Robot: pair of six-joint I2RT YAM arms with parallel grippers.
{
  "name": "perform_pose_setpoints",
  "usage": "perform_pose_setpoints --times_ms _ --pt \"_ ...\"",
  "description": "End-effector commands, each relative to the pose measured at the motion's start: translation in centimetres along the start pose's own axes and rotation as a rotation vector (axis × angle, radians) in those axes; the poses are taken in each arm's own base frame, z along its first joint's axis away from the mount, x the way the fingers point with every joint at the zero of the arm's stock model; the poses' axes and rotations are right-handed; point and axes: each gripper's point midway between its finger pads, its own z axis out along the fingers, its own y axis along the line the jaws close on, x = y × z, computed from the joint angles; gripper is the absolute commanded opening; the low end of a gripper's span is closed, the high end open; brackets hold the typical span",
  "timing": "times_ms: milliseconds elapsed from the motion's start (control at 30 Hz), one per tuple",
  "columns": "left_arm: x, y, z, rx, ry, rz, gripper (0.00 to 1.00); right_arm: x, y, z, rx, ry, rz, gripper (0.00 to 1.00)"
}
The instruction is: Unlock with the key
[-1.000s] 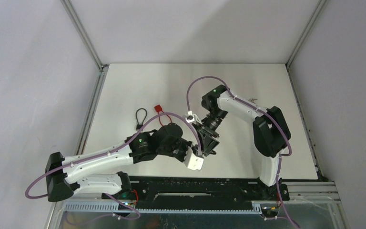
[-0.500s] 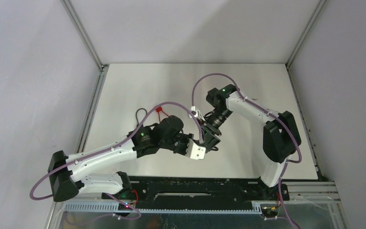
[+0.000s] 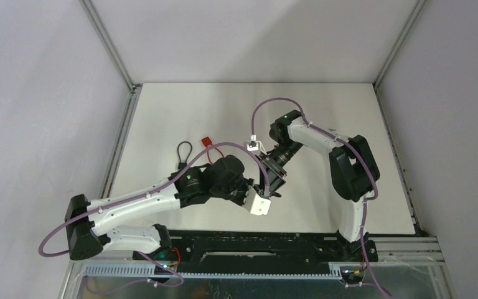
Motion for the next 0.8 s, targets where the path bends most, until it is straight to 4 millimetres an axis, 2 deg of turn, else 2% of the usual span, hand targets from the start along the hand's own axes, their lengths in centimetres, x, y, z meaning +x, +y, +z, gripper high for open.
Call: perform_pose_setpoints --times_ms 0,300,467,600,767 --pt "-2.7 2.9 -1.3 -0.096 -0.052 0.059 0.0 -3.2 2.8 0.2 -0.08 -0.118 -0.011 0.0" --pt "-2.8 2.1 -1.1 -0.092 -0.103 -0.029 0.0 -3.4 3.4 -0.3 -0.052 -0.108 -0.024 0.0" --pt "-2.7 2.3 -0.7 -0.097 -0.101 -0.048 0.01 -3.5 4.0 -0.4 -0.059 -0.117 -0.032 0.0" --pt "-2.5 3.2 -1.2 -0.13 -0.092 -0.071 0.15 -3.2 4.3 -0.4 -0.06 -0.12 -0.035 0.0" --pt "-2.2 4.5 -2.3 -0.178 -0.077 -0.08 0.41 -3.0 4.2 -0.4 -0.062 -0.124 -0.028 0.0"
